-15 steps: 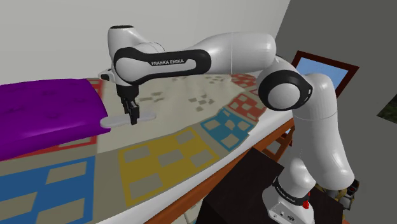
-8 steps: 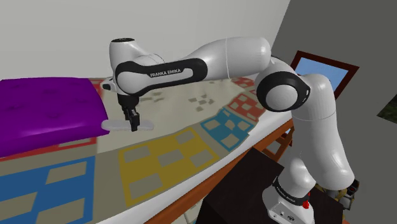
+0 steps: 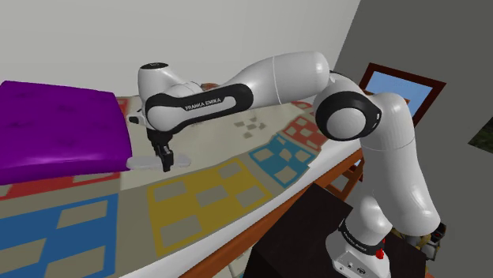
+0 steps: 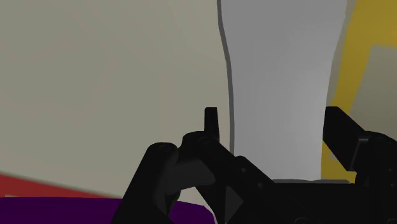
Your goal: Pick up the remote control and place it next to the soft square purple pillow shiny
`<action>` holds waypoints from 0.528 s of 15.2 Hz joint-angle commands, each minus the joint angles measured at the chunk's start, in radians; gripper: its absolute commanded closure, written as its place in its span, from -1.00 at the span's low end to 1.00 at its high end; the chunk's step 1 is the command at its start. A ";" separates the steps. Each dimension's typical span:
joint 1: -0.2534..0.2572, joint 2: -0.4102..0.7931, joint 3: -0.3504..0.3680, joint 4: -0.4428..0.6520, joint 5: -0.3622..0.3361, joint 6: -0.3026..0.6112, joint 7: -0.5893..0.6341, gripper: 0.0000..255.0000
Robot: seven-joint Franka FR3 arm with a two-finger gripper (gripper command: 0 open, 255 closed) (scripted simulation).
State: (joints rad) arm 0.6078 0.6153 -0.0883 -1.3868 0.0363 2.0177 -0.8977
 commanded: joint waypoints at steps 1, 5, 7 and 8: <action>-0.001 0.011 -0.001 -0.006 -0.001 0.008 0.002 1.00; -0.001 0.011 -0.001 -0.006 -0.001 0.008 0.002 1.00; -0.001 0.011 -0.001 -0.006 -0.001 0.008 0.002 1.00; 0.000 0.012 -0.001 -0.005 -0.001 0.007 0.003 -1.00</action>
State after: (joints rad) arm 0.6075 0.6264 -0.0894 -1.3917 0.0354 2.0251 -0.8952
